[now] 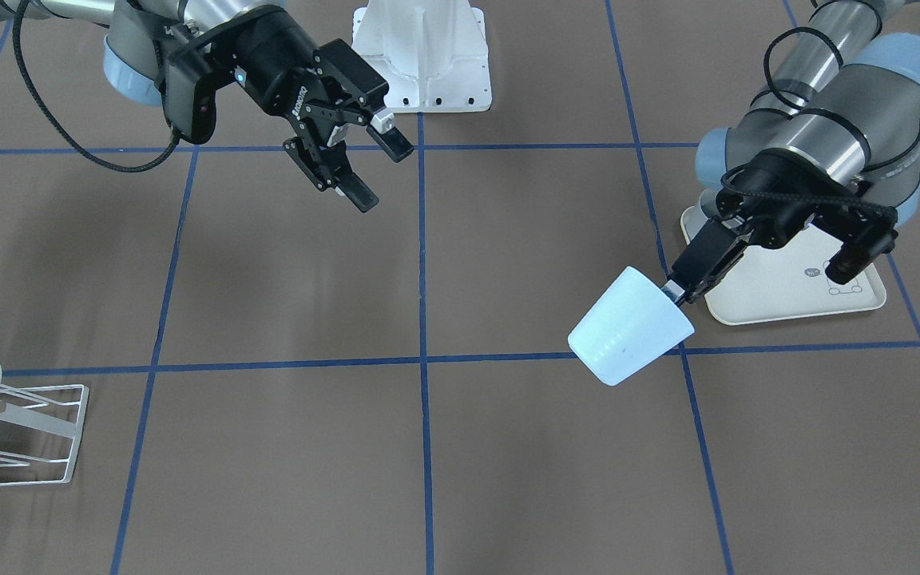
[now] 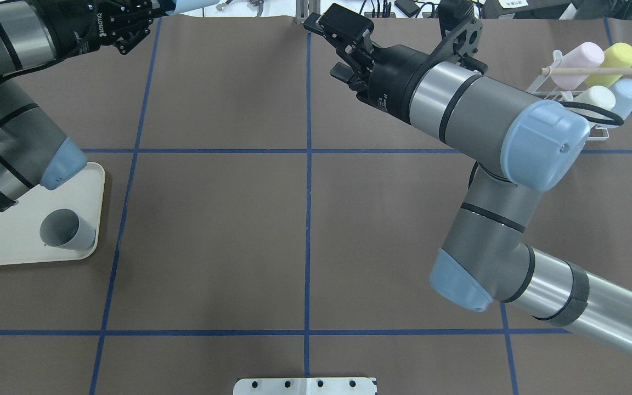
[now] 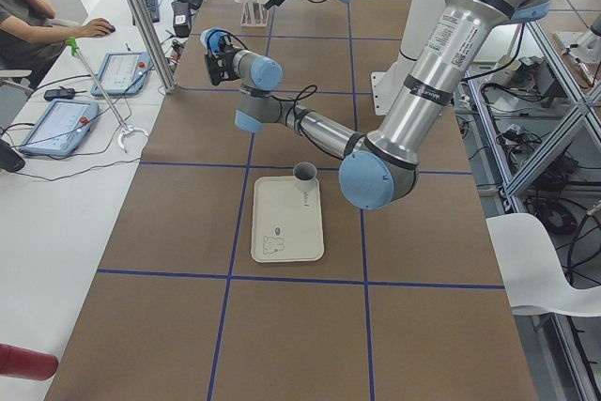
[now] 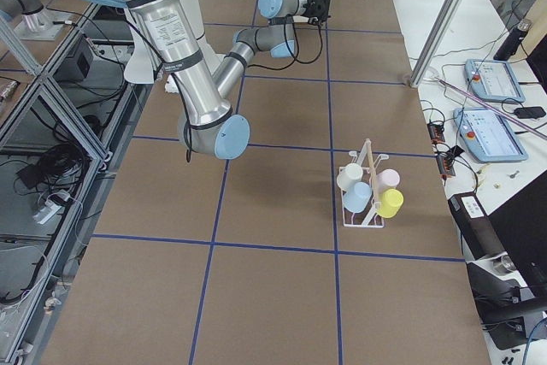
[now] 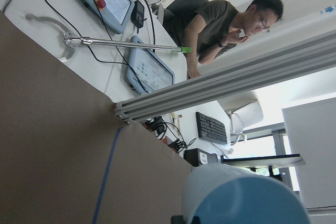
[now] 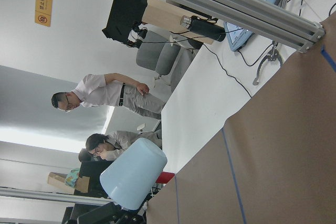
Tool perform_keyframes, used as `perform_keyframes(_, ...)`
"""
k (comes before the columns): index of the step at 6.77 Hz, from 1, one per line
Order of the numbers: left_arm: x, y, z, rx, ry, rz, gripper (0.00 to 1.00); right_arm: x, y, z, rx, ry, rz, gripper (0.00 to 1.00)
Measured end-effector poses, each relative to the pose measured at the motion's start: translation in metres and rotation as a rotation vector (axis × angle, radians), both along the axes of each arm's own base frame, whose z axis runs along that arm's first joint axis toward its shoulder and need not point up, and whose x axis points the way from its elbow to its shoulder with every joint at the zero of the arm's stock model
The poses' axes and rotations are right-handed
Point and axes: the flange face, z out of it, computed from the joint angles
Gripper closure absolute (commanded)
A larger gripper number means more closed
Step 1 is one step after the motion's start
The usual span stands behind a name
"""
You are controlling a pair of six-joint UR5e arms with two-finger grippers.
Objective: Transfer IKEA cup to right arm and place on rack
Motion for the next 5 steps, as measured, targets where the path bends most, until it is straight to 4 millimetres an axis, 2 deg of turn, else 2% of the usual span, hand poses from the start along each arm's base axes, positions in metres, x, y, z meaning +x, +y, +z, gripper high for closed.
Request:
perform_keyframes(1,0.016,0.007,0.001,-0.002,0.116,0.023,1.0,0.0,0.005,-0.003,0.0,-0.05,-0.004,0.0)
perform_keyframes(3,0.061,0.028,-0.031,-0.055,0.375,0.09,1.0,-0.001,0.01,-0.006,-0.006,-0.112,-0.001,0.0)
perform_keyframes(5,0.09,0.053,-0.049,-0.096,0.553,0.148,1.0,-0.005,0.013,-0.009,-0.016,-0.138,0.003,0.0)
